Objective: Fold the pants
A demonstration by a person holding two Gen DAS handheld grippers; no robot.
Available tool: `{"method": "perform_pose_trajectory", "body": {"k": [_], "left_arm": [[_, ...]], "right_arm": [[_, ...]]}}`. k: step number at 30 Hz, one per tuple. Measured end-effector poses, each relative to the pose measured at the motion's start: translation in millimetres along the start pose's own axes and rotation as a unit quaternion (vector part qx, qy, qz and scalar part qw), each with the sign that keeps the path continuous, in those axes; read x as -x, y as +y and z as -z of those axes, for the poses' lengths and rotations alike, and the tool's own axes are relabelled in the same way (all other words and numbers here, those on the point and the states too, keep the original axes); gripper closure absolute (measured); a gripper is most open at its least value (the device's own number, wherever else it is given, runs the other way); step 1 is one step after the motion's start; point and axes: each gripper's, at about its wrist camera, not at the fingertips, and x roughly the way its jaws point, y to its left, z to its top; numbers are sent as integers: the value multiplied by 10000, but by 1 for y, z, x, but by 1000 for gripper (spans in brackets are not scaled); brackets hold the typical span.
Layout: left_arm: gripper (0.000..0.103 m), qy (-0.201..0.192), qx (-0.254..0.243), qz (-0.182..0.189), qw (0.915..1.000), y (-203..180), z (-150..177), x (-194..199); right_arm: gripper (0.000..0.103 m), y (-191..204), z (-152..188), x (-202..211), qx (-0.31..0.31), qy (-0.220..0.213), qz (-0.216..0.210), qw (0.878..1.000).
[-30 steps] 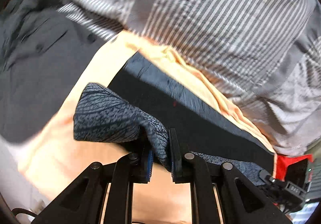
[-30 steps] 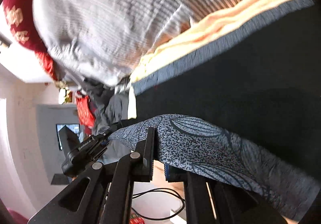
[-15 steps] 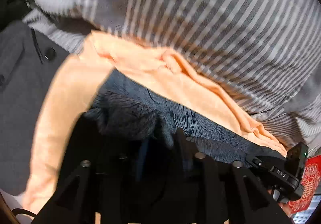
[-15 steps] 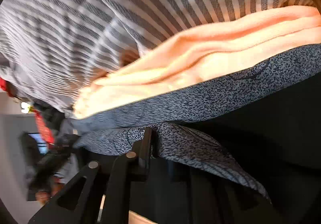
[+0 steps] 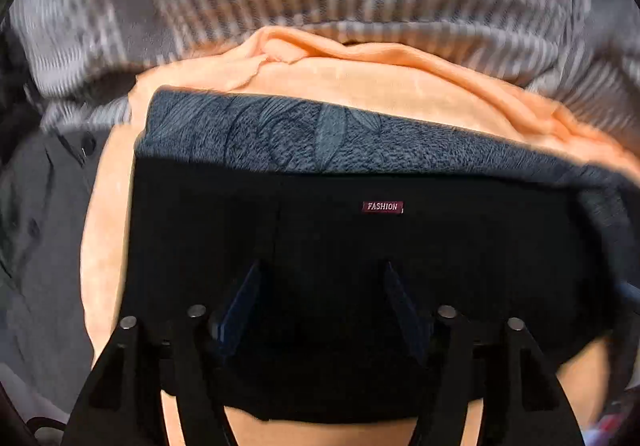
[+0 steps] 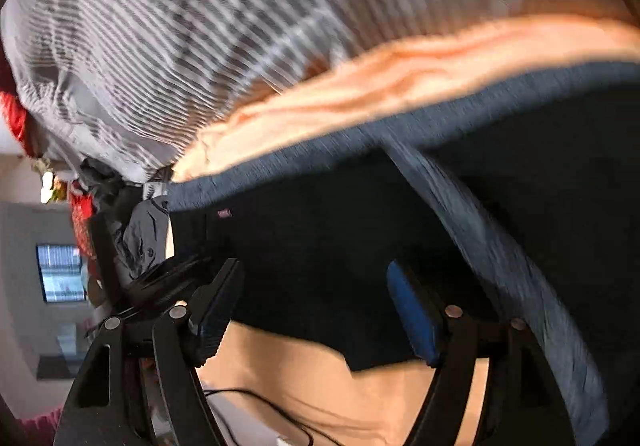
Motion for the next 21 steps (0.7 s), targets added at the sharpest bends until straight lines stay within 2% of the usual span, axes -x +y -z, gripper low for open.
{"method": "perform_pose_trajectory", "body": {"k": [1, 3, 5, 8, 10, 11, 12, 15, 18, 21], "left_arm": [[33, -92, -224, -204, 9995, -8, 1, 1], [33, -28, -465, -358, 9983, -16, -2, 5], [33, 230, -587, -212, 9978, -24, -6, 12], [33, 257, -611, 392, 9970, -48, -7, 39], [32, 340, -681, 891, 9931, -75, -1, 52], [31, 443, -749, 1166, 9894, -95, 5, 57], [23, 591, -830, 1481, 9837, -119, 12, 61], [22, 967, -939, 2212, 9659, -183, 30, 64], [22, 1246, -1024, 2542, 9536, -238, 50, 64], [22, 1431, -1105, 2545, 9500, -276, 66, 64]], "right_arm": [[25, -2, 9, 1, -68, -23, 50, 10000], [25, -23, 35, 22, -292, -129, 142, 9994], [25, -50, 54, 45, -564, -247, 155, 9980], [25, -101, 93, 91, -1084, -516, 308, 9923], [25, -139, 122, 119, -1494, -672, 501, 9852], [25, -153, 133, 128, -1696, -733, 571, 9811], [25, -172, 146, 140, -1923, -793, 625, 9761], [25, -217, 181, 163, -2394, -892, 805, 9635], [25, -254, 206, 179, -2576, -870, 925, 9579], [25, -276, 220, 173, -2653, -683, 820, 9582]]}}
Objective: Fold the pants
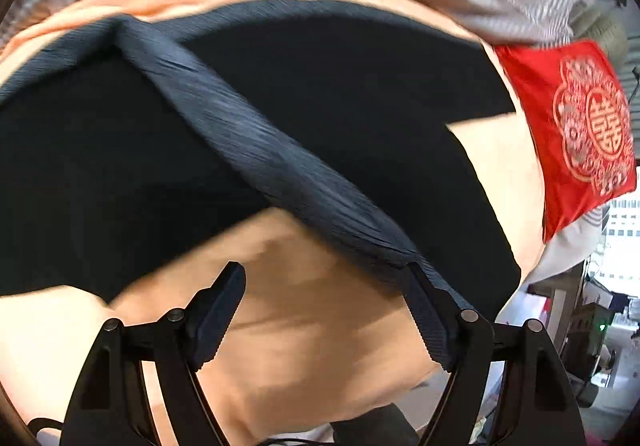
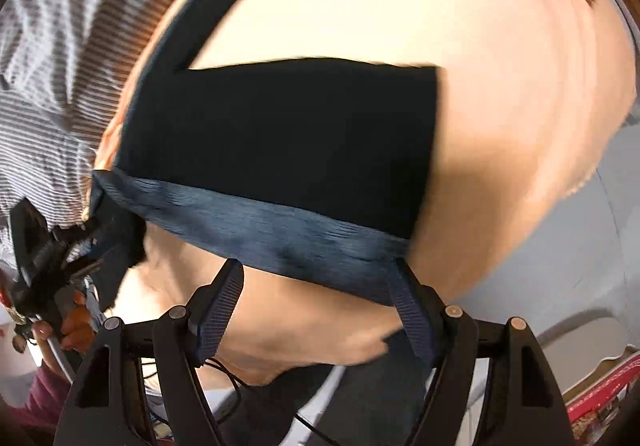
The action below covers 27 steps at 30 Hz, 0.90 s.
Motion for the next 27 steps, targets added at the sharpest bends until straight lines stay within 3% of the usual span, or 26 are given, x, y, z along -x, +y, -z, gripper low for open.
{"method": "perform_pose_trajectory", "body": {"k": [7, 10, 11, 12, 13, 15, 16, 22, 27], "left_arm": [[22, 204, 398, -434, 9981, -28, 6, -32], [22, 283, 482, -572, 9968, -35, 2, -45], [23, 316, 438, -610, 9967, -30, 2, -48], [43, 337, 349, -677, 9965, -32, 3, -51], [71, 414, 236, -667, 9966, -37, 2, -56], [80, 432, 181, -712, 9964, -44, 3, -55], [90, 406, 185, -706, 9965, -48, 2, -53], [90, -38, 553, -477, 9973, -63, -18, -10], [90, -364, 650, -303, 9968, -70, -59, 14]], "right_arm": [[26, -15, -8, -25, 67, 437, -719, 9964], [36, -18, -15, -32, 24, 562, -944, 9939], [44, -20, -17, -34, -9, 637, -1054, 9924], [76, -21, -20, -34, -21, 710, -1219, 9900], [99, -21, -25, -36, -39, 869, -1457, 9855], [100, -20, -35, -31, -123, 1049, -1915, 9758], [100, -21, -40, -25, -93, 1077, -2057, 9726], [100, 11, -102, 18, 197, 904, -2817, 9550], [100, 42, -174, 43, 440, 588, -3052, 9495]]}}
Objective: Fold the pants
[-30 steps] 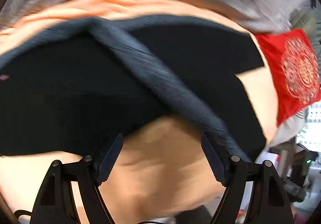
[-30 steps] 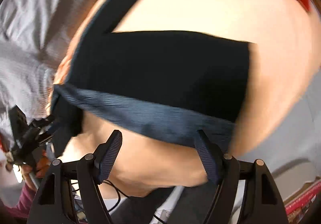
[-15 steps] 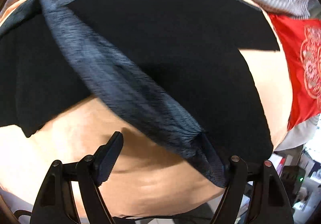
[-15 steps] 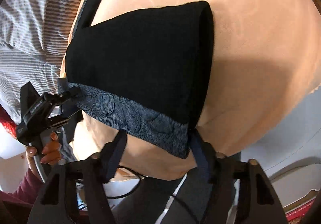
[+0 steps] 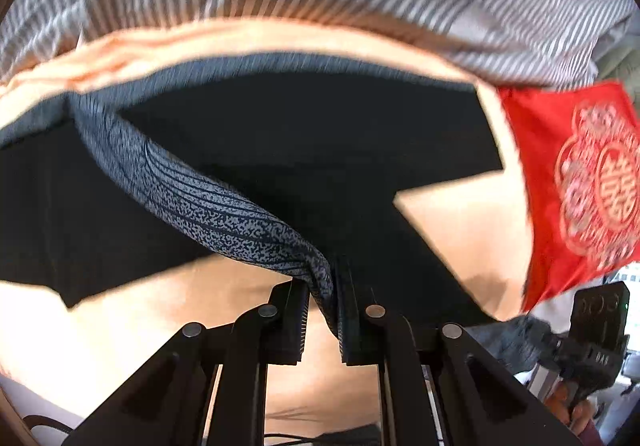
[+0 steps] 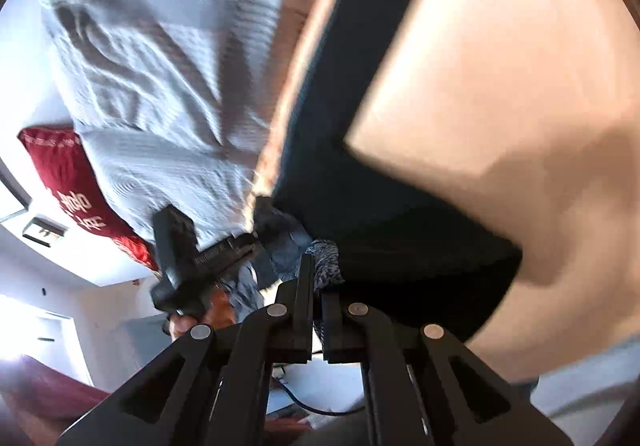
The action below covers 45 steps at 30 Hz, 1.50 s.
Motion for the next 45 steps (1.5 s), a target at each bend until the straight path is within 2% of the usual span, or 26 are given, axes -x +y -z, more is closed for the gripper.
{"method": "perform_pose_trajectory", "body": {"k": [7, 12, 14, 15, 16, 17, 20, 22, 23, 24, 25, 26, 28, 29, 31, 32, 33, 34, 35, 37, 38, 39, 40, 42, 43, 45], "left_arm": [[89, -529, -151, -4, 9985, -16, -83, -2], [86, -314, -278, -215, 9989, -31, -117, -27], [80, -303, -370, -212, 9986, -31, -117, -23], [70, -326, -415, -243, 9983, -31, -115, -19], [55, -421, -478, -396, 9972, -30, -113, -12], [48, -509, -519, -520, 9960, -31, -113, -8], [44, -738, -559, -707, 9932, -21, -109, 11], [41, -814, -525, -1040, 9898, -13, -104, 15], [41, -801, -495, -1190, 9884, -8, -101, 11], [41, -686, -481, -1319, 9877, -4, -98, 2], [41, -554, -460, -1434, 9870, -1, -94, -8], [41, -478, -424, -1526, 9862, 0, -91, -19], [41, -358, -332, -1628, 9855, 1, -86, -36], [41, -299, -279, -1640, 9856, 2, -83, -45], [41, -192, -219, -1696, 9851, 4, -77, -61], [41, -161, -221, -1713, 9848, 0, -76, -69], [41, -126, -256, -1796, 9833, -3, -74, -77], [41, -89, -300, -1878, 9817, -5, -73, -82], [41, -57, -362, -1927, 9806, -8, -72, -87], [41, -72, -441, -1957, 9796, -10, -69, -86], [41, -72, -495, -1949, 9796, -11, -69, -83], [41, -75, -518, -1961, 9792, -11, -69, -82], [41, -83, -525, -1975, 9789, -10, -70, -78], [41, -190, -503, -1916, 9800, -10, -75, -69], [41, -251, -478, -1893, 9804, -11, -78, -67], [40, -340, -391, -1851, 9814, -13, -90, -67]], "right_arm": [[100, 28, -113, -18, 545, -121, 312, 9980], [100, 26, -184, -57, 702, -86, 886, 9935], [100, 20, -207, -73, 731, -63, 1149, 9907], [100, 17, -212, -76, 728, -59, 1247, 9895], [100, 13, -220, -84, 707, -57, 1456, 9868], [100, 10, -223, -87, 681, -63, 1558, 9854], [96, 0, -233, -89, 565, -117, 1713, 9835], [93, 9, -231, -82, 707, -202, 1846, 9801], [70, 17, -228, -76, 838, -264, 1926, 9773], [36, 29, -222, -66, 1072, -426, 2076, 9714], [25, 37, -217, -57, 1274, -603, 2179, 9657], [23, 45, -210, -49, 1520, -758, 2318, 9578], [23, 51, -199, -44, 1842, -672, 2718, 9422], [28, 49, -195, -45, 1921, -559, 2820, 9383], [51, 37, -185, -57, 1984, -124, 2931, 9352], [83, 29, -181, -64, 1956, 71, 3030, 9327], [88, 18, -177, -70, 1846, 141, 3330, 9246], [89, 12, -176, -70, 1734, 108, 3396, 9244], [92, 3, -175, -63, 1439, -19, 3309, 9326], [93, -6, -174, -54, 1054, -131, 3248, 9398], [89, -6, -172, -51, 996, -180, 3299, 9386], [76, -1, -168, -46, 1003, -336, 3408, 9342], [74, 5, -166, -43, 1090, -455, 3411, 9326], [75, 23, -161, -41, 1484, -662, 3117, 9362], [75, 36, -163, -49, 1730, -645, 2927, 9382], [75, 47, -169, -76, 1993, -388, 2840, 9371]]}}
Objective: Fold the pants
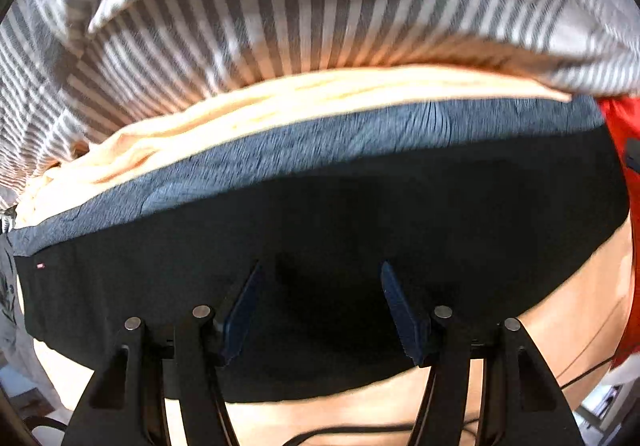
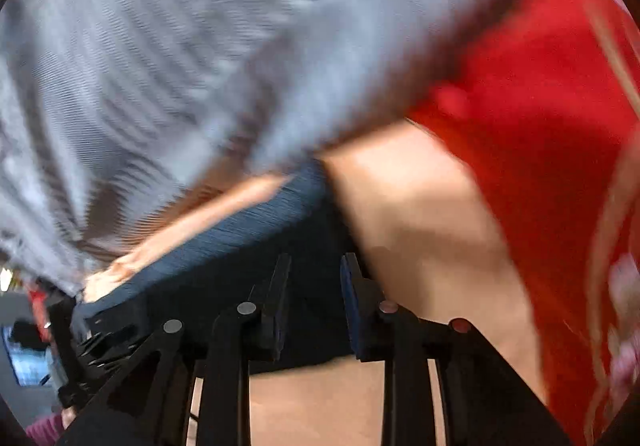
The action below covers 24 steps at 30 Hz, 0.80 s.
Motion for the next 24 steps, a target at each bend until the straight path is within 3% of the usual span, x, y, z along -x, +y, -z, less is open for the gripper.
{"method": "perform_pose_trajectory", "body": {"k": [2, 4, 5, 6, 9, 11, 12, 14, 19, 24], "left_arm": [[41, -56, 92, 24, 9999, -8, -14, -6], [41, -72, 78, -29, 9999, -17, -21, -14], [41, -27, 61, -95, 9999, -19, -22, -20], [40, -17, 52, -120, 9999, -20, -22, -23], [40, -82, 32, -52, 9999, -17, -18, -21], [40, -18, 99, -21, 9999, -8, -12, -17], [40, -14, 137, 18, 9999, -4, -9, -14], [40, -47, 187, 12, 9998, 5, -1, -10], [40, -4, 258, 20, 9997, 27, 17, -10], [40, -309, 474, -410, 9976, 109, 16, 5]], "right_arm": [[75, 19, -9, -24, 265, 143, 29, 9995], [75, 20, -18, -53, 506, 302, 351, 9976], [83, 15, -18, -62, 522, 336, 659, 9959], [103, 3, -21, -66, 377, 277, 834, 9954], [103, -27, -17, -51, -474, 93, 516, 9975], [103, -28, -7, -34, -604, -1, 633, 9962], [95, -23, -1, -25, -504, -28, 699, 9963], [95, -2, 16, -15, -150, -81, 613, 9980], [94, 45, 80, -34, 468, 392, 669, 9959], [94, 82, 115, -44, 1001, 501, 612, 9918]]}}
